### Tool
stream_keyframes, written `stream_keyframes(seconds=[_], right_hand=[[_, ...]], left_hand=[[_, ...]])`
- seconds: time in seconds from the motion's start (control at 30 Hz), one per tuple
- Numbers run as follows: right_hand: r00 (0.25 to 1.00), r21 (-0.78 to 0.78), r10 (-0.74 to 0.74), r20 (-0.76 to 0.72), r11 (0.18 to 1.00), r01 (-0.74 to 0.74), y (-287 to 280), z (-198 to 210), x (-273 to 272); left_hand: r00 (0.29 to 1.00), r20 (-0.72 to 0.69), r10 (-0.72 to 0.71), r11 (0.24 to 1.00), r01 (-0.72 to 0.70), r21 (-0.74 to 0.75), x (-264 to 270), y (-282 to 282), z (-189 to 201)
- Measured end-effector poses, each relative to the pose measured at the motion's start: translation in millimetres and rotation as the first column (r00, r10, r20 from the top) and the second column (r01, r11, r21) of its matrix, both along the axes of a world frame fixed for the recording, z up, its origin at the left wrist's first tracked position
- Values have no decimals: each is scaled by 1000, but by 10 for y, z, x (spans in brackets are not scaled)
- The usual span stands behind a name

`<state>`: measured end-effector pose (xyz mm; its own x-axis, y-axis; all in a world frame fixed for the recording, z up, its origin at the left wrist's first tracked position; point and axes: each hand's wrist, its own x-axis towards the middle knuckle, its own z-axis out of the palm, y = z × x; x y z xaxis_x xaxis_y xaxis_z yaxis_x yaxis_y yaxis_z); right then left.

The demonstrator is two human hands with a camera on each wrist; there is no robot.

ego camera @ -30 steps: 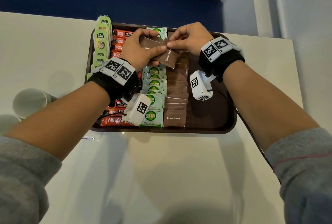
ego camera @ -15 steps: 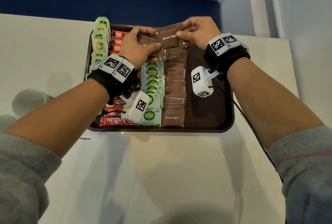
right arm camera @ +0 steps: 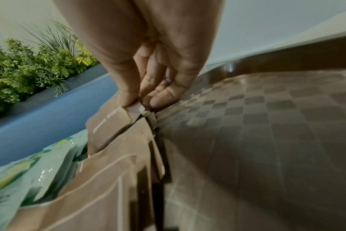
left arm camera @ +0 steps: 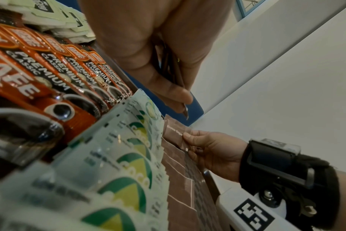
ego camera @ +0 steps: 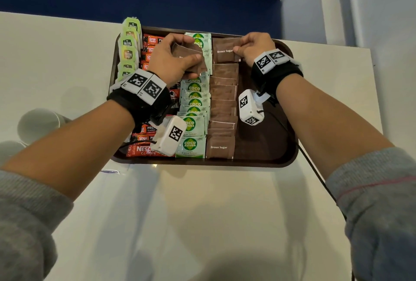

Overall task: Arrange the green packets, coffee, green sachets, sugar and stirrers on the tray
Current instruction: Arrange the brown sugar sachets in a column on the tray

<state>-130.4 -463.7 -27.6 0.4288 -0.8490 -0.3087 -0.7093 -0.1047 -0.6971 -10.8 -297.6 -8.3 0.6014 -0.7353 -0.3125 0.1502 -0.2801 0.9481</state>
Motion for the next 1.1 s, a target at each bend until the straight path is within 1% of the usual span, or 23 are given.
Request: stream_keyframes(seconds=[0.23,0.4,0.5,0.6,0.67,0.7,0.77,0.83,0.9,1.0,1.1], right_hand=[[998,13,-3,-56,1000,4,10,-40,12],[995,-24,3,-96,1000,-6,-5,-45,-36],[997,-53,-18,-80,998,14,-6,-59,-56],[999,-110,-32,-19,993,30,22,-15,-66],[1000,-135,15,9,991,-14,87,60,-48],[998,-125,63,20,990,-60,130,104,-32],[978,-25,192,76,981,-190,223,190,3],[941,121,304,149,939,-322,322,266,25],[909,175,377,178,897,-407,387,306,36],[901,175,374,220,894,-413,423,339,27],[895,213,353,272,885,-413,410,356,-7]], left_hand=[[1000,-9,-7,1000,7,-10,3,14,-17],[1000,-21,-12,1000,12,-6,-4,2,-25],[1000,-24,-19,1000,19,-3,-8,-3,-30],[999,-30,-22,1000,22,-5,-17,-5,-19],[999,-29,-22,1000,22,-11,-29,-4,-11],[999,-30,-20,1000,20,-15,-39,-5,-9],[999,-36,-15,1000,14,-28,-59,-4,-6],[999,-45,-19,999,17,-41,-80,5,7],[998,-46,-32,998,29,-49,-100,18,20],[999,1,-54,998,54,-45,-117,38,37],[993,95,-70,996,74,-40,-137,52,44]])
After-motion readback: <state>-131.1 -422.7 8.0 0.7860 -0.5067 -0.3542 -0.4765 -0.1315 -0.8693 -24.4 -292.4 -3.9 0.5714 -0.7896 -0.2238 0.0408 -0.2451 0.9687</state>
